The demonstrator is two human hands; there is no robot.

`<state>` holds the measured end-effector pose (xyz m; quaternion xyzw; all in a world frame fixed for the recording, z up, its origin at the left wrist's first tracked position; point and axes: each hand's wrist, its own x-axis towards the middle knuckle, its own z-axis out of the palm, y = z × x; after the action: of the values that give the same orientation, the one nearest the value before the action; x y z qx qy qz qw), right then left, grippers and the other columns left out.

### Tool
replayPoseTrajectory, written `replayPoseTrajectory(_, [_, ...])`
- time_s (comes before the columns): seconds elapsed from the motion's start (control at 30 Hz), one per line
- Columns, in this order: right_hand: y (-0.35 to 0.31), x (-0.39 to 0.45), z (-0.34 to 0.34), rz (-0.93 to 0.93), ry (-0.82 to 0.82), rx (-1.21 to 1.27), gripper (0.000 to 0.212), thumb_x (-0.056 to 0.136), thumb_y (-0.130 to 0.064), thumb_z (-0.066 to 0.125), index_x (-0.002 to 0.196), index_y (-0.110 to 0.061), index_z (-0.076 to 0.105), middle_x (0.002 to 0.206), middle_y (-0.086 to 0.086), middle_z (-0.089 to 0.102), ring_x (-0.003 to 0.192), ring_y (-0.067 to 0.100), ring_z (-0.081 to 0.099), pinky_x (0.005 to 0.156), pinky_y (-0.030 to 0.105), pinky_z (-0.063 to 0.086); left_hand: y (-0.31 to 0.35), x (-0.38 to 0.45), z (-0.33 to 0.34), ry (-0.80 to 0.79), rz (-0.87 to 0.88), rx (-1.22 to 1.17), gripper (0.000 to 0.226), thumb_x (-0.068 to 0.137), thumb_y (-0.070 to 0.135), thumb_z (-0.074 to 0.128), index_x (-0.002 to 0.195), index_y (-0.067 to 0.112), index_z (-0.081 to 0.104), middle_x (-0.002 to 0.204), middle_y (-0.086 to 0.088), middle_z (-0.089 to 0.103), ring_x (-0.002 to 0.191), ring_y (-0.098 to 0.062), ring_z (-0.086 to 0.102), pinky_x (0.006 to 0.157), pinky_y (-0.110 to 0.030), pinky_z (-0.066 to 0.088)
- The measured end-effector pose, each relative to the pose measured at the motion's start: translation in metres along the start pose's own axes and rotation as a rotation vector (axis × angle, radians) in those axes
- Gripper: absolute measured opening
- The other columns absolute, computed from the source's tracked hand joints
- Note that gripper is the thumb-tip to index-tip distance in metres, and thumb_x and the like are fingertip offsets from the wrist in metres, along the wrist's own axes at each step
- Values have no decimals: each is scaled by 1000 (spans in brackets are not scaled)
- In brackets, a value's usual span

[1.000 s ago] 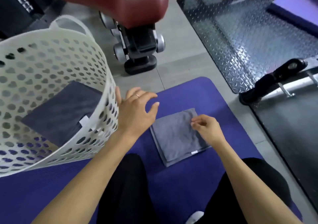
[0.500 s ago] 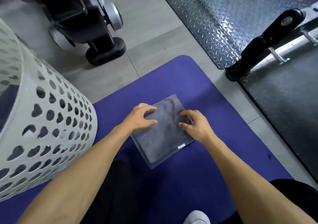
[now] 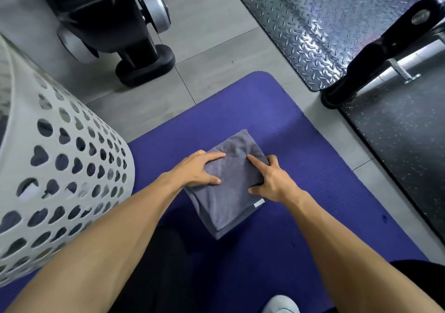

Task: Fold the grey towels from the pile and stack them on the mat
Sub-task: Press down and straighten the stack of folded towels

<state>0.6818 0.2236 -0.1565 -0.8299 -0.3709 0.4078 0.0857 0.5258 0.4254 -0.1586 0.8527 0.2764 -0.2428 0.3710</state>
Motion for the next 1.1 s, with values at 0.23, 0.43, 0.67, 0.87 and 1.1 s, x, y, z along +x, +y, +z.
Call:
replayPoseTrajectory(0.23, [-56, -45, -33, -33, 193, 65, 79, 84, -18, 69, 152, -31, 30, 132, 6, 32, 84, 28, 58, 73, 42, 57, 40, -62, -25, 261, -66, 58, 72, 79, 42, 75, 141, 50, 40, 125, 7, 46, 111, -16, 54, 81, -32, 49])
replayPoseTrajectory(0.43, [-131, -115, -98, -212, 371, 106, 77, 86, -18, 69, 151, -32, 31, 131, -1, 30, 89, 27, 58, 70, 40, 57, 83, -157, -100, 551, -55, 90, 71, 78, 39, 76, 139, 52, 43, 135, 5, 47, 122, -21, 51, 90, -36, 49])
replayPoseTrajectory(0.67, [-245, -196, -161, -466, 441, 207, 75, 84, -21, 74, 147, -37, 37, 131, -4, 33, 97, 22, 59, 81, 37, 56, 112, -296, -202, 785, -76, 142, 74, 71, 38, 81, 136, 51, 48, 114, 6, 50, 115, -18, 53, 95, -40, 48])
replayPoseTrajectory(0.87, [-350, -250, -181, -656, 355, 108, 73, 79, -21, 77, 142, -36, 45, 115, -4, 39, 101, 13, 48, 74, 13, 36, 71, -409, -262, 789, -52, -35, 70, 60, 31, 87, 124, 47, 62, 127, 22, 58, 118, -2, 52, 104, -28, 41])
replayPoseTrajectory(1.1, [-449, -211, -143, -685, 193, 24, 79, 73, -29, 83, 143, -31, 47, 135, 7, 45, 121, 24, 50, 91, 24, 39, -26, -457, -282, 790, -195, -177, 70, 56, 38, 88, 120, 49, 63, 136, 17, 56, 126, -5, 50, 106, -28, 39])
